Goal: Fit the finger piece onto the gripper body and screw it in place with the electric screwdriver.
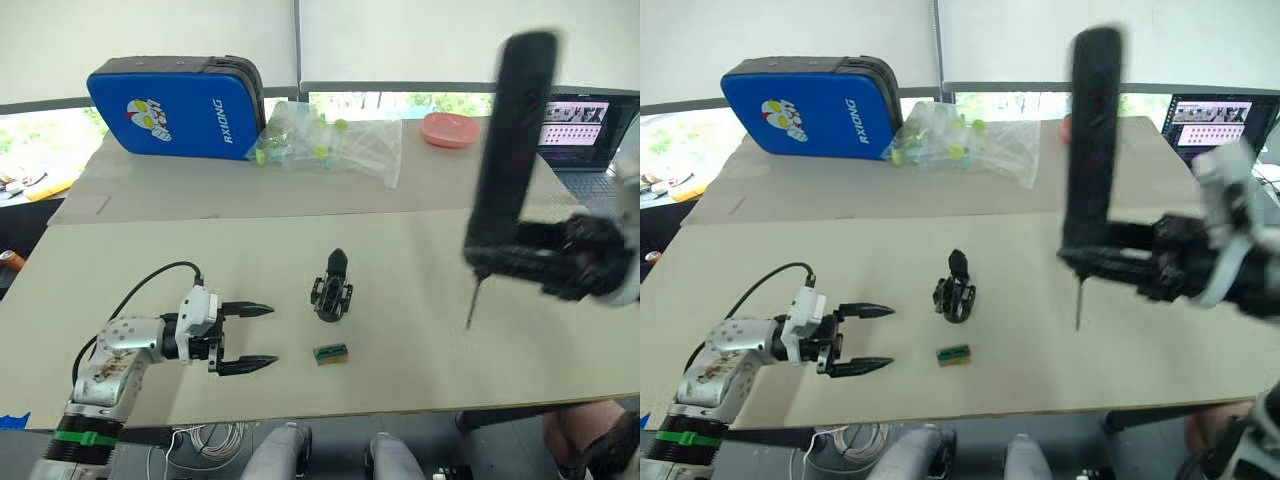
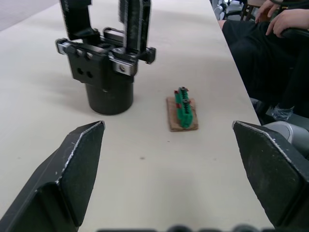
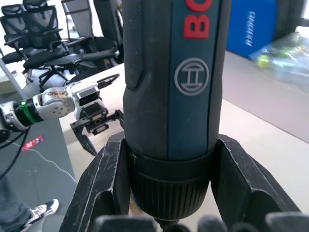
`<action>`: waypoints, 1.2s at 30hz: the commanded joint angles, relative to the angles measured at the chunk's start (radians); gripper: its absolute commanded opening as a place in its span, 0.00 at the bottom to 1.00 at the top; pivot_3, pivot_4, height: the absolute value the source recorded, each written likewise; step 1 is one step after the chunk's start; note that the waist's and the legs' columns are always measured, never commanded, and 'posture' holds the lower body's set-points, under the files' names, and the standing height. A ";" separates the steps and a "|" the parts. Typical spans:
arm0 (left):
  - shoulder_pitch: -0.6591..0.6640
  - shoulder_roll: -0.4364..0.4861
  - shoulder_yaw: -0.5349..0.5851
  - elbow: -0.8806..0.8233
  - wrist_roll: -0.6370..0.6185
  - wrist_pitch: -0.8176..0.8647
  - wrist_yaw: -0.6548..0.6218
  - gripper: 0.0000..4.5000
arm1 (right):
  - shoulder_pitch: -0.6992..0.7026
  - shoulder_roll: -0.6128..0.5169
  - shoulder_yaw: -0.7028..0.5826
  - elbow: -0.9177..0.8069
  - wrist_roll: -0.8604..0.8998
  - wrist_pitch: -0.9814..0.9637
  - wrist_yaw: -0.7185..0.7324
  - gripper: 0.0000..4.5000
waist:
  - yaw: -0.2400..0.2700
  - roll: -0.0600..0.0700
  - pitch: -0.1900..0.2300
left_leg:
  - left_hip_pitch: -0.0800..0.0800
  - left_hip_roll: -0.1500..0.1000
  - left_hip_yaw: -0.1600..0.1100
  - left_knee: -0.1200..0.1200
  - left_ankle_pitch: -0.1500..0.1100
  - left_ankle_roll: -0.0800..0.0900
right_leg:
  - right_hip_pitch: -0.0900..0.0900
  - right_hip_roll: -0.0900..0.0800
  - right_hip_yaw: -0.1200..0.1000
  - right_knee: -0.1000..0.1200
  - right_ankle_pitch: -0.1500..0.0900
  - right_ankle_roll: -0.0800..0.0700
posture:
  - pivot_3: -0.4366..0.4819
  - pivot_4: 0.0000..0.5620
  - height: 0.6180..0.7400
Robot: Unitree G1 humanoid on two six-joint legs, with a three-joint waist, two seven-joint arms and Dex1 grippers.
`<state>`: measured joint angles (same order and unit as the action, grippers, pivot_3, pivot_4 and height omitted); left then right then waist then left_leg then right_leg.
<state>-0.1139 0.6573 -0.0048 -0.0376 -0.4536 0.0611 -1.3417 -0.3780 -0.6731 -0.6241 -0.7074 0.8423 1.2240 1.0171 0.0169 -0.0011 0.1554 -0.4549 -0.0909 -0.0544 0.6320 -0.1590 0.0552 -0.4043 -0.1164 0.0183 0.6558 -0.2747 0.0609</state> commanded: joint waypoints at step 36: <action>-0.054 -0.228 -0.265 0.098 0.227 -0.079 0.206 1.00 | 0.191 0.231 0.686 0.219 -0.268 -1.071 0.089 0.42 | 0.001 -0.001 0.000 | 0.010 -0.001 0.000 0.001 0.000 0.000 | 0.006 0.006 -0.001 0.002 0.001 0.002 | 0.48 0.27 1.00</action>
<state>-0.1656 0.4366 -0.2457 0.0407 -0.2376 -0.0153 -1.1395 -0.1817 -0.4435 0.0697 -0.4729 0.5682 0.1968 1.1080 0.0177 -0.0020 0.1550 -0.4443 -0.0920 -0.0541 0.6332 -0.1587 0.0553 -0.3977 -0.1107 0.0169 0.6571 -0.2740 0.0625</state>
